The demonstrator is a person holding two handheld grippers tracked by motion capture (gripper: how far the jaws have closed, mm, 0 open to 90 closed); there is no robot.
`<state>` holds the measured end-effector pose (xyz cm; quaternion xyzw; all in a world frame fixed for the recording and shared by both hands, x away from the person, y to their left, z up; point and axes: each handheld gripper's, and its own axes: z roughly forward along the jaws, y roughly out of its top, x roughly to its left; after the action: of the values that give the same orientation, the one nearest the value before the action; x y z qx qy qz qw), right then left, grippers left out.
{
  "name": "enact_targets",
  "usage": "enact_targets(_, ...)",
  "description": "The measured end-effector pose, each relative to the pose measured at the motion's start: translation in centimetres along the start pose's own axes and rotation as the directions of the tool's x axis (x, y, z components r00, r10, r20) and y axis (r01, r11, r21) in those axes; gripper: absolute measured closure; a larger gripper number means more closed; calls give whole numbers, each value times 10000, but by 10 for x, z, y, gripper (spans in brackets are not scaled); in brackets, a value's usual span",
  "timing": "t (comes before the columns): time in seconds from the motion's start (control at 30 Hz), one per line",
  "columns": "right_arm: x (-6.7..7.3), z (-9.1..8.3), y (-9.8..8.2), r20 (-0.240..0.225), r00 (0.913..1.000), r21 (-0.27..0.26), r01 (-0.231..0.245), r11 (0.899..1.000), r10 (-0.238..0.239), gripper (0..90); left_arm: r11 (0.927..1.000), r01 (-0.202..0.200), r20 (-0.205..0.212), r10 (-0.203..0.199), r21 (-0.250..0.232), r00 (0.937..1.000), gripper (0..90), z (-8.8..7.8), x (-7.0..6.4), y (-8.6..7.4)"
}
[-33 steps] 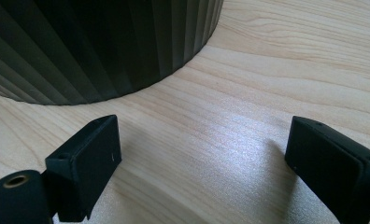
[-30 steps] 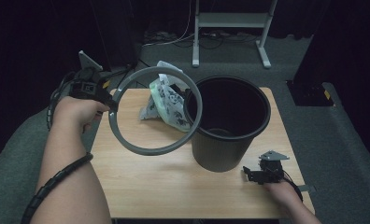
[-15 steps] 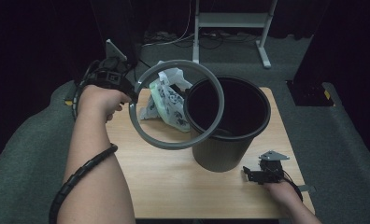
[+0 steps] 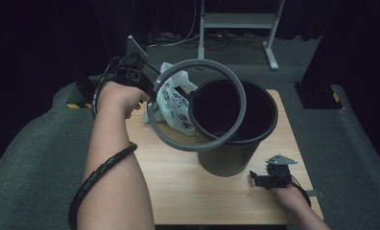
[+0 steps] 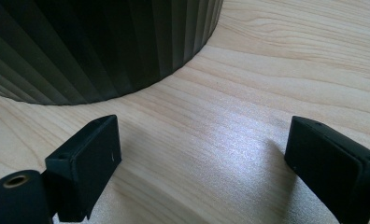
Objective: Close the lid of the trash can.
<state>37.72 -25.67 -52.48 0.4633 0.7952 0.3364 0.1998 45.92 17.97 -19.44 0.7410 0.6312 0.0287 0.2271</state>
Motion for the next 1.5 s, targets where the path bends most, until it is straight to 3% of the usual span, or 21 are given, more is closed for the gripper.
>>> enact_targets(0.17, 0, 0, 0, -6, 10000, -1, 0, 10000, 0, 103, 9999, -73, 127, 71, 120, 9999, 789, 11, -9, 6)
enact_targets(0.73, -1, 1, 1, -110, 9999, 15, 92, 10000, -92, 99, 9992, -387, 203, 386, 48, 9990, 789, 15, -32, 19)
enact_targets(0.87, 0, 1, 1, -109, 9999, 20, 85, 10000, -85, 99, 9987, -480, 176, 477, 175, 9987, 789, 22, -37, 23)
enact_targets(1.1, 0, 1, 1, -96, 9999, 23, 76, 10000, -76, 98, 9974, -683, 480, 672, 222, 9966, 789, 36, -54, 34)
enact_targets(1.5, 0, 1, 1, -98, 9999, 16, 79, 10000, -79, 99, 9954, -901, 521, 883, 340, 9947, 789, 53, -73, 49)
